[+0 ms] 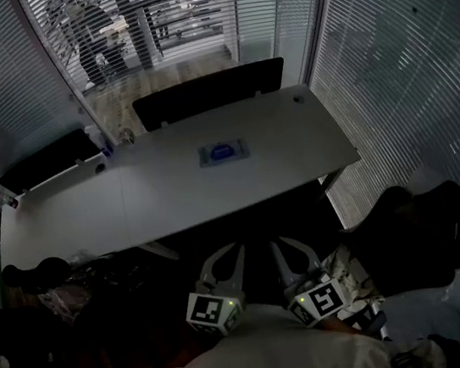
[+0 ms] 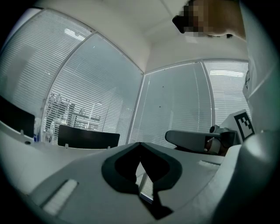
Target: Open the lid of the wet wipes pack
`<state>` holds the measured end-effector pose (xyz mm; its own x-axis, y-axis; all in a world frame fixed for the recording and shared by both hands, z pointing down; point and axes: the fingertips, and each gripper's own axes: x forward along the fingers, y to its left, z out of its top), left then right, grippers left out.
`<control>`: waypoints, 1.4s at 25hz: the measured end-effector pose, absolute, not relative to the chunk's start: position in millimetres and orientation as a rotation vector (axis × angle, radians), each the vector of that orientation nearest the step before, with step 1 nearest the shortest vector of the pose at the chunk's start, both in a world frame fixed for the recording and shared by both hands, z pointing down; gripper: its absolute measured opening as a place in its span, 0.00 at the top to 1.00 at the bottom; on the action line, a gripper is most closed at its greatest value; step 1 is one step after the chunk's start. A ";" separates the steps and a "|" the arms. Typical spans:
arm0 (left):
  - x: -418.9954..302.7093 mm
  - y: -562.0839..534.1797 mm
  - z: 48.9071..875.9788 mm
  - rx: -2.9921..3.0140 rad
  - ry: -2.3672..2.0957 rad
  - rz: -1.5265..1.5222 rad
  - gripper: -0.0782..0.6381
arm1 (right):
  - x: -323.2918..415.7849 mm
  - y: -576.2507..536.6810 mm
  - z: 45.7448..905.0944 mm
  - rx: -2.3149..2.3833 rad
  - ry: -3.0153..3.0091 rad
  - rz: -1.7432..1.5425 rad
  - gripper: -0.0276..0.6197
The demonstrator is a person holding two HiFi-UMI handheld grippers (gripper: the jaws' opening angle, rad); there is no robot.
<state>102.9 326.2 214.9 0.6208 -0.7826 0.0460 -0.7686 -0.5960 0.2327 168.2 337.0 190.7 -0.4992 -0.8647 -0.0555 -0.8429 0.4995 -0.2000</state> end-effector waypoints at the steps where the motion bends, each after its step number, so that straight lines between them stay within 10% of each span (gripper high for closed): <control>1: 103.8 324.5 215.1 2.617 -1.275 -0.090 0.89 | 169.0 335.8 191.2 -1.485 2.587 -0.222 0.96; 35: 39.4 119.6 215.6 2.589 -1.300 -0.149 0.89 | 108.3 131.6 195.4 -1.517 2.621 -0.208 0.95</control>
